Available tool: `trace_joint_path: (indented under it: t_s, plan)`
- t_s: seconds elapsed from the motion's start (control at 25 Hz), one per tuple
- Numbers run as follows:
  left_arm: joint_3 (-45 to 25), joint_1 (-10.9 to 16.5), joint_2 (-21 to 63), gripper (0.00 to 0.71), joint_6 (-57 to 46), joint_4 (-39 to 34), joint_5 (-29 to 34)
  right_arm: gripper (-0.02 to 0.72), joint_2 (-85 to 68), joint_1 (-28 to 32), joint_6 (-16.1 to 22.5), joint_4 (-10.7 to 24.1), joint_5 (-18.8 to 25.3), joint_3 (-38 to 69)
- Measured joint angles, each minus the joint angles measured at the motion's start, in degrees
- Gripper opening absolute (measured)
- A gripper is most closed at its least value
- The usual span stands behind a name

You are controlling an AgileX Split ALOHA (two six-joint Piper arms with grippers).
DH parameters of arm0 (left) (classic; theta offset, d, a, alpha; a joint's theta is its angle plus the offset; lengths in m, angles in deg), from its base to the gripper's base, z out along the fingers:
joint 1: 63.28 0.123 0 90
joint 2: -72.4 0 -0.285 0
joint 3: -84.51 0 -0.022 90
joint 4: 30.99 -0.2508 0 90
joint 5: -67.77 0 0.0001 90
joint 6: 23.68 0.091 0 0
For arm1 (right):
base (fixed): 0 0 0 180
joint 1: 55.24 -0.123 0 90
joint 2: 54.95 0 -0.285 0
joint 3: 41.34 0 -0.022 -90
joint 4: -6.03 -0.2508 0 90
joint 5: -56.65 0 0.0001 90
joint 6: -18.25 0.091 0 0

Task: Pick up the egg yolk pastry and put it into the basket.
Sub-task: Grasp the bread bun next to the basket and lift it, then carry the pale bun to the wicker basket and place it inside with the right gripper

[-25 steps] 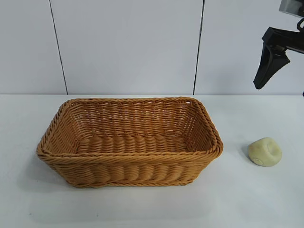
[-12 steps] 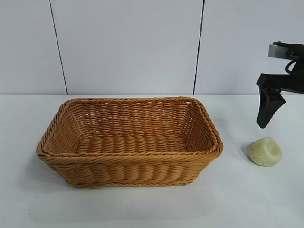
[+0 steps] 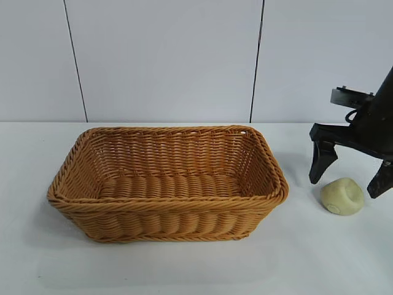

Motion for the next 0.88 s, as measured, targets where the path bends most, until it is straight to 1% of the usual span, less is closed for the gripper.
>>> trace_joint_path:
  t_s: [0.08, 0.12, 0.16, 0.24, 0.32, 0.4, 0.44, 0.52, 0.68, 0.8, 0.88]
  plan:
    - [0.00, 0.00, 0.00, 0.695, 0.00, 0.00, 0.00, 0.650, 0.65, 0.00, -0.11, -0.06, -0.39, -0.04]
    - [0.00, 0.00, 0.00, 0.695, 0.00, 0.00, 0.00, 0.626, 0.77, 0.00, -0.21, -0.19, -0.53, -0.04]
    - [0.00, 0.00, 0.00, 0.695, 0.00, 0.00, 0.00, 0.583, 0.77, 0.00, -0.17, -0.19, -0.53, -0.04]
    - [0.00, 0.00, 0.00, 0.695, 0.00, 0.00, 0.00, 0.461, 0.77, 0.00, -0.22, -0.23, -0.53, -0.04]
    - [0.00, 0.00, 0.00, 0.695, 0.00, 0.00, 0.00, 0.301, 0.77, 0.00, -0.22, -0.23, -0.53, -0.04]
    - [0.00, 0.00, 0.00, 0.695, 0.00, 0.00, 0.00, 0.182, 0.77, 0.00, -0.22, -0.25, -0.31, -0.04]
    - [0.00, 0.00, 0.00, 0.695, 0.00, 0.00, 0.00, 0.139, 0.77, 0.00, -0.34, -0.25, 0.10, -0.04]
    - [0.00, 0.00, 0.00, 0.695, 0.00, 0.00, 0.00, 0.101, 0.70, 0.00, -1.11, -0.29, 0.73, -0.04]
    - [0.00, 0.00, 0.00, 0.695, 0.00, 0.00, 0.00, 0.083, -1.86, 0.00, -2.01, -0.29, 2.38, -0.04]
    - [0.00, 0.00, 0.00, 0.695, 0.00, 0.00, 0.00, 0.082, -5.43, 0.00, -2.72, -0.24, 5.93, -2.42]
    - [0.00, 0.00, 0.00, 0.695, 0.00, 0.00, 0.00, 0.080, -7.50, 0.00, -2.78, -0.24, 9.73, -5.95]
